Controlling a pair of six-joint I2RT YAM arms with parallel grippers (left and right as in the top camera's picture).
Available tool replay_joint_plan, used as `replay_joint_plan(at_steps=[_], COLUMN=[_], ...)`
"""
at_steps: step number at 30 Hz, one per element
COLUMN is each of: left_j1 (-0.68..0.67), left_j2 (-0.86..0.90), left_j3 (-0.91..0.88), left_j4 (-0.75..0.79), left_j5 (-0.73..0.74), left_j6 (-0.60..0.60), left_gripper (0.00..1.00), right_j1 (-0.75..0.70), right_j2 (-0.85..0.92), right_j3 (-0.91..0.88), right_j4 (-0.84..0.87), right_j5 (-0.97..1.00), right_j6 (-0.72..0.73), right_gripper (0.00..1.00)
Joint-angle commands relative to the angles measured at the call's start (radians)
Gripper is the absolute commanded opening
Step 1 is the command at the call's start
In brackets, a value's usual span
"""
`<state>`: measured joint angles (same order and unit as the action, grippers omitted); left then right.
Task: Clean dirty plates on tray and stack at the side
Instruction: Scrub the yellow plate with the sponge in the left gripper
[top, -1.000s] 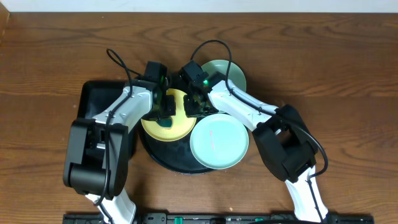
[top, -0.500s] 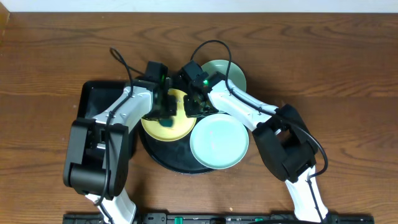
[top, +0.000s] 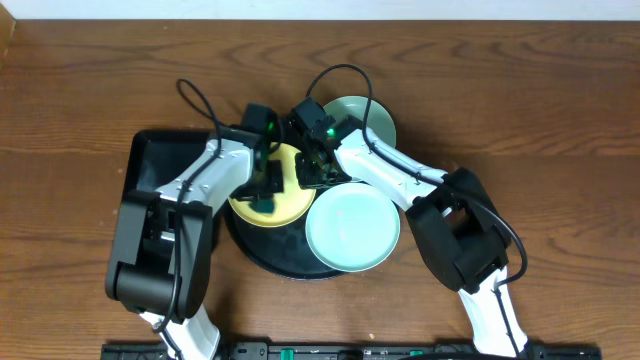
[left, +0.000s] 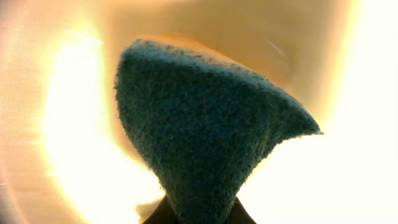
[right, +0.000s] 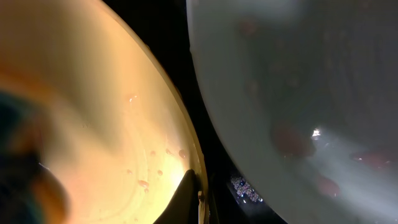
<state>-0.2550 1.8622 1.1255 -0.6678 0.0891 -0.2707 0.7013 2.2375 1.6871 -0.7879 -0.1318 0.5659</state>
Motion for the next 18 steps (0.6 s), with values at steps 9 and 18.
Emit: replay_joint_plan(at_steps=[9, 18], left_j1=[-0.032, -0.002], left_j2=[0.016, 0.016], left_j3=[-0.007, -0.007], left_j4=[0.018, 0.057], left_j5=[-0.093, -0.324], left_j6=[0.019, -0.266], left_gripper=[0.08, 0.07], right_j1=[-0.008, -0.024], right_j2=[0.031, 0.031], right_j3=[-0.002, -0.002], right_j4=[-0.016, -0.021], right_j5=[0.019, -0.008], right_j6=[-0.014, -0.014], right_gripper=[0.05, 0.01])
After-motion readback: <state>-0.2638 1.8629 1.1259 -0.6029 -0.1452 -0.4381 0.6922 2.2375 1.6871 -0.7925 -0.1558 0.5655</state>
